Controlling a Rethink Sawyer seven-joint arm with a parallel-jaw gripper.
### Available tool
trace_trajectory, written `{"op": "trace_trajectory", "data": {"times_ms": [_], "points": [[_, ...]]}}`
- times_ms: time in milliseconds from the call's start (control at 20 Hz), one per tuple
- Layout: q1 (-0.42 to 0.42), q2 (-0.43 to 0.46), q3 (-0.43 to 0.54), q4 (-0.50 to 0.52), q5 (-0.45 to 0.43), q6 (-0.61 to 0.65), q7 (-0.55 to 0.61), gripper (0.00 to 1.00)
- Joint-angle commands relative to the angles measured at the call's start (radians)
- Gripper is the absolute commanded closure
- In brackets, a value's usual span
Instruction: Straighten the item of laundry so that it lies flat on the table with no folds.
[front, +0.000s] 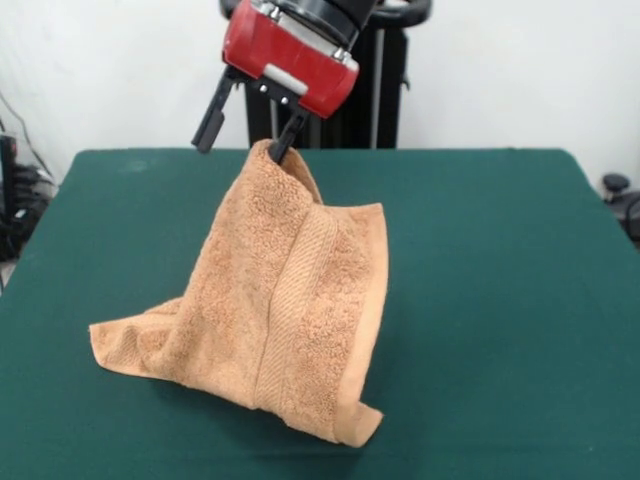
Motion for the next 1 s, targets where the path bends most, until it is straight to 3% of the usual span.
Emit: {"op": "trace_trajectory", "data": {"times_ms": [50,700,750,1000], "points": [[0.012,0.03,0.028,0.062,0.051,-0.049,0.201,0.0],[0.015,-0.028,0.023,0.123,0.023,-0.055,0.165,0.0],[0.029,-0.023,0.002,0.127,0.026,-0.074,0.181,1.0],[0.009,-0.052,0.033,0.157,0.033,-0.037,0.168,1.0]]}}
